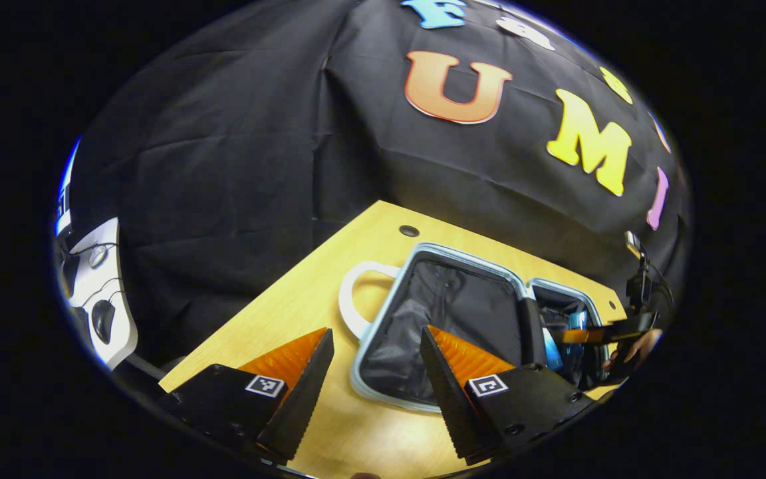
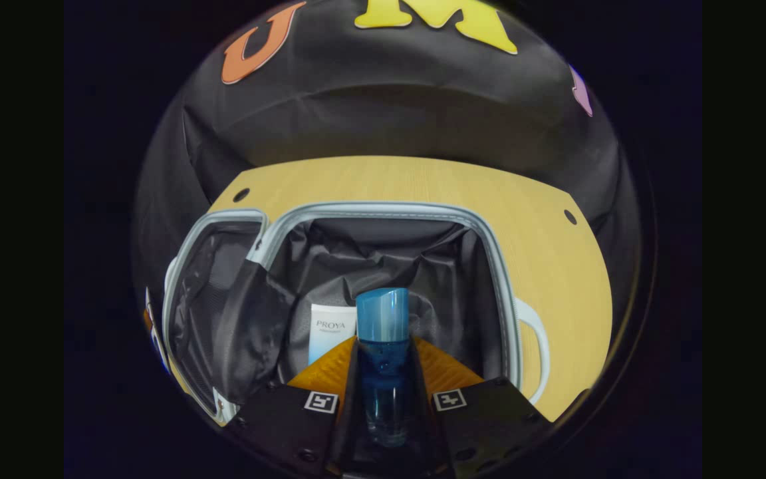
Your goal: First open the suitcase, pack the skin care products into it, and then close the suitcase.
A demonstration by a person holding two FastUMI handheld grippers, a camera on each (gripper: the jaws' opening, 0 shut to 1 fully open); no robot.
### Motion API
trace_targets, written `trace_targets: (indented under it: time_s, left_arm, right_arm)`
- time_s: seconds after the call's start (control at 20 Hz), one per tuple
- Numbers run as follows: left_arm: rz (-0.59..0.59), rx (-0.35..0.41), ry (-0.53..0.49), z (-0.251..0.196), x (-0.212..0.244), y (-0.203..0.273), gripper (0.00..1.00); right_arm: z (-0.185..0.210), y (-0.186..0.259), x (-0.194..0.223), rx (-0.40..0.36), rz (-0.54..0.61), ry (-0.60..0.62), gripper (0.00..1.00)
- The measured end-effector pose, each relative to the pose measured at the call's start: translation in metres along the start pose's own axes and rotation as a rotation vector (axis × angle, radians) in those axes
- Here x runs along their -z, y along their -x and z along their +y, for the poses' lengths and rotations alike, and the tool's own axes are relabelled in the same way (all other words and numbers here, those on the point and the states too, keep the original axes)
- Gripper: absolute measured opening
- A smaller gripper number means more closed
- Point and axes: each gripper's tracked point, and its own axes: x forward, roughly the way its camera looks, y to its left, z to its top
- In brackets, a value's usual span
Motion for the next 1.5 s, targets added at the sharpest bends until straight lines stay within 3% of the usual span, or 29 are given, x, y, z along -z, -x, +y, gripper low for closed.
trace_targets:
  time_s: [0.2,0.25,0.3,0.35,0.45,0.6,0.85,0.9,0.95,1.1,1.35,1.4,1.45,1.5]
  left_arm:
    - [-0.002,0.011,0.119,0.016,-0.007,-0.021,0.89]
    - [0.007,0.019,0.157,0.019,-0.006,-0.027,0.89]
    - [0.018,0.015,0.189,0.025,-0.004,-0.035,0.79]
    - [0.029,0.014,0.221,0.028,0.0,-0.041,0.89]
    - [0.04,0.026,0.267,0.03,0.003,-0.051,0.89]
    - [0.061,0.067,0.316,0.027,0.008,-0.066,0.89]
    - [0.086,0.113,0.456,0.024,0.012,-0.088,0.89]
    - [0.094,0.121,0.475,0.024,0.015,-0.093,0.78]
    - [0.098,0.127,0.496,0.023,0.016,-0.097,0.89]
    - [0.112,0.172,0.57,0.017,0.015,-0.104,0.88]
    - [0.147,0.223,0.626,0.008,0.019,-0.123,0.59]
    - [0.152,0.248,0.638,0.004,0.018,-0.123,0.43]
    - [0.158,0.265,0.652,0.001,0.018,-0.124,0.45]
    - [0.163,0.265,0.659,0.0,0.018,-0.127,0.4]
  right_arm:
    - [-0.001,-0.01,0.01,0.018,0.052,-0.06,0.34]
    - [0.0,-0.011,0.009,0.02,0.054,-0.067,0.38]
    - [-0.001,-0.009,0.01,0.018,0.06,-0.06,0.4]
    - [-0.001,-0.008,0.008,0.019,0.057,-0.047,0.41]
    - [-0.002,-0.007,0.003,0.028,0.045,-0.03,0.42]
    - [0.0,0.015,-0.014,0.012,0.007,-0.035,0.74]
    - [0.0,0.1,-0.068,-0.065,-0.19,0.037,0.79]
    - [-0.002,0.124,-0.078,-0.069,-0.234,0.06,0.79]
    - [-0.006,0.147,-0.087,-0.072,-0.28,0.076,0.8]
    - [-0.021,0.206,-0.099,-0.072,-0.378,0.101,0.8]
    - [-0.061,0.278,-0.096,-0.035,-0.452,0.084,0.8]
    - [-0.07,0.289,-0.095,-0.021,-0.461,0.075,0.8]
    - [-0.079,0.299,-0.094,-0.009,-0.472,0.068,0.8]
    - [-0.082,0.312,-0.089,0.007,-0.485,0.063,0.79]
